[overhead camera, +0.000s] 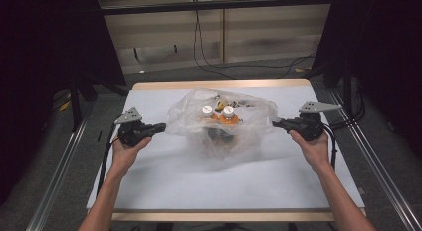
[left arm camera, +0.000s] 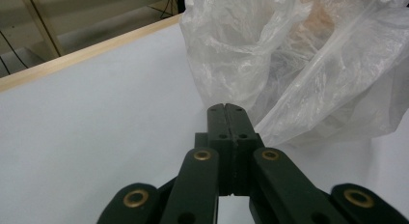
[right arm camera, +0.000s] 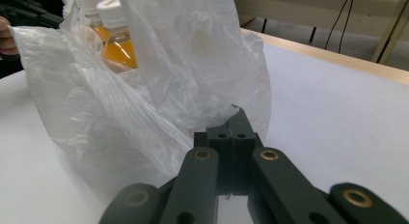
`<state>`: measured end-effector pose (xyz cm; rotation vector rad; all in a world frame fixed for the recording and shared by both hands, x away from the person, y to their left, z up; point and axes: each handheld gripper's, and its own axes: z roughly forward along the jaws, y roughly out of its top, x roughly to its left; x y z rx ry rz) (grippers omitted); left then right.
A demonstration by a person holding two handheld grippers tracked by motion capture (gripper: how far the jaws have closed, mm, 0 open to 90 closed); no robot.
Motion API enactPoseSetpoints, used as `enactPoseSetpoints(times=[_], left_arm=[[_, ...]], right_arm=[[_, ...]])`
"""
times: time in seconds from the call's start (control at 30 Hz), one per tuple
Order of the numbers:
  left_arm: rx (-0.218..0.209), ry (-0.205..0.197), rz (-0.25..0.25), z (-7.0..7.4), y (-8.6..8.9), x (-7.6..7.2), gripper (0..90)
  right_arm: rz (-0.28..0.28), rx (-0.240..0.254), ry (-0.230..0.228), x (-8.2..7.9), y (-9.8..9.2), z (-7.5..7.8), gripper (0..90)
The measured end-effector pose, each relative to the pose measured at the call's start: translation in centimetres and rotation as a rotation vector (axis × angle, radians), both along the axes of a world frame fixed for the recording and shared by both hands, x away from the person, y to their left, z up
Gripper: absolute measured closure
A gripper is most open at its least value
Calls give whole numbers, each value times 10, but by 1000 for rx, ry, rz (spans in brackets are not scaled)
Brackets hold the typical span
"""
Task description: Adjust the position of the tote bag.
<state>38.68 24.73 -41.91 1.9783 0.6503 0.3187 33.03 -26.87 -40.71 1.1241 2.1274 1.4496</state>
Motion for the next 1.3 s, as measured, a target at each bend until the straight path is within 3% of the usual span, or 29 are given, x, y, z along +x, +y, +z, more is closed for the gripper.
enactPoseSetpoints(times=[0.07,0.23,0.43,0.7,0.73,1.0,1.3], left_arm=[[9,15,1,-4,-1,2,900],[53,34,7,-14,-4,6,900],[69,53,4,-20,-5,8,900],[116,93,-4,-34,-9,11,900],[138,99,-7,-37,-10,11,900],[162,125,-14,-45,-11,12,900],[217,152,-31,-56,-15,12,900]], right_arm=[[-12,11,10,3,0,-4,900],[-16,-23,46,9,2,-15,900],[-24,-51,70,13,3,-24,900],[-16,-98,134,21,6,-45,900],[-17,-100,139,21,5,-47,900],[-9,-144,187,23,7,-60,900],[5,-174,214,25,8,-71,900]])
